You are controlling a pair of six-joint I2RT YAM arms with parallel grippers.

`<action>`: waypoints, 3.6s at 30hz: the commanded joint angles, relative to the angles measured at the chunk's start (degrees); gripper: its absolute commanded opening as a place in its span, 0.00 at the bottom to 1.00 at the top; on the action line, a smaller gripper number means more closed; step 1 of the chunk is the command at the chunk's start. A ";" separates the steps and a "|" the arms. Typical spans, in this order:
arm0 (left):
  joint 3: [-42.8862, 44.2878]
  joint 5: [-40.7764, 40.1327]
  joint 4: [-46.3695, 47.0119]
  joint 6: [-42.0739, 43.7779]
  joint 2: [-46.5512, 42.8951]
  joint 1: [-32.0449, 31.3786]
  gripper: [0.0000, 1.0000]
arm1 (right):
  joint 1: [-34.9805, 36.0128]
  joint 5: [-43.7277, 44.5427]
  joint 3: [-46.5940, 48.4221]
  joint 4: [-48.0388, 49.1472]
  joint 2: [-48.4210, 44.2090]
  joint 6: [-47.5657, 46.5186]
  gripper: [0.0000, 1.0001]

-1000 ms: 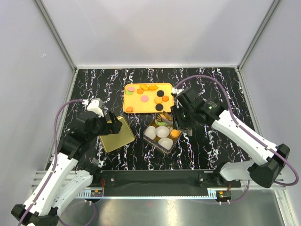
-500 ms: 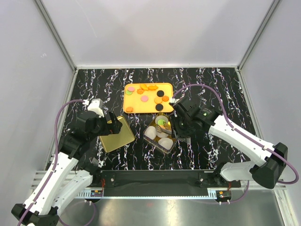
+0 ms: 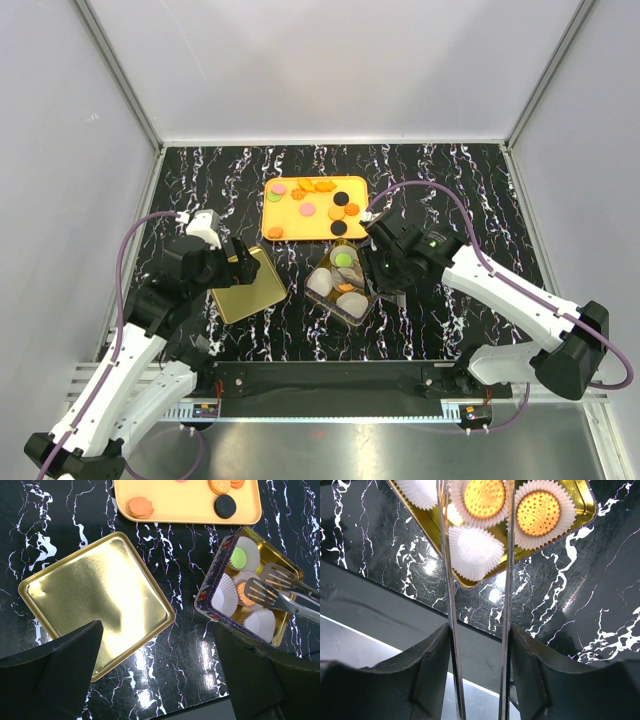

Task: Pack the cookies

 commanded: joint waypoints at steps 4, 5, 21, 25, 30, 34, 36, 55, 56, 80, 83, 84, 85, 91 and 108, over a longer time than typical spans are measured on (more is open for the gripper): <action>-0.13 -1.52 1.76 -0.06 -0.34 -0.27 0.99 | 0.66 0.76 2.24 0.55 0.05 -1.17 0.56; -0.22 -1.52 1.76 -0.06 -0.34 -0.27 0.99 | 0.66 0.33 3.11 0.19 -0.04 -1.71 0.55; -0.13 -0.90 1.93 0.03 0.54 -0.35 0.99 | -17.62 0.75 20.60 3.35 12.60 -11.64 0.50; -0.13 -0.81 1.93 0.12 0.72 -0.35 0.99 | -18.94 -0.38 23.94 5.72 20.07 -11.64 0.50; -0.22 -0.73 2.02 0.12 0.80 -0.35 0.99 | -19.29 0.85 25.88 8.53 26.40 -11.20 0.50; -0.22 -0.90 1.93 0.12 0.80 -0.44 0.99 | -19.29 2.96 28.16 8.80 30.19 -10.76 0.51; -0.22 -0.99 1.93 0.03 0.80 -0.44 0.99 | -19.29 2.87 28.26 9.50 31.16 -10.76 0.51; -0.13 -1.43 1.76 -0.06 1.24 -0.53 0.99 | -19.29 1.47 29.66 9.33 35.12 -10.59 0.52; -0.13 -1.43 1.76 -0.06 1.33 -0.62 0.99 | -19.29 1.38 29.66 9.42 35.20 -10.59 0.52; -0.13 -1.34 1.85 -0.06 1.42 -0.53 0.99 | -19.91 2.34 30.71 7.57 34.95 -11.73 0.41; -0.04 -1.26 1.76 0.03 1.59 -0.53 0.99 | -20.43 2.61 31.68 7.05 33.63 -11.82 0.41; -0.04 -1.25 1.76 -0.06 1.51 -0.53 0.99 | -20.52 3.04 32.12 7.13 33.28 -11.82 0.42; -0.04 -1.34 1.76 -0.06 1.42 -0.53 0.99 | -20.61 3.05 32.30 7.13 33.19 -11.82 0.41; -0.04 -1.34 1.76 -0.06 1.51 -0.53 0.99 | -20.96 2.61 32.65 6.78 32.92 -11.64 0.41; -0.04 -1.34 1.76 -0.06 1.33 -0.53 0.99 | -20.96 1.99 32.21 6.52 33.97 -11.64 0.49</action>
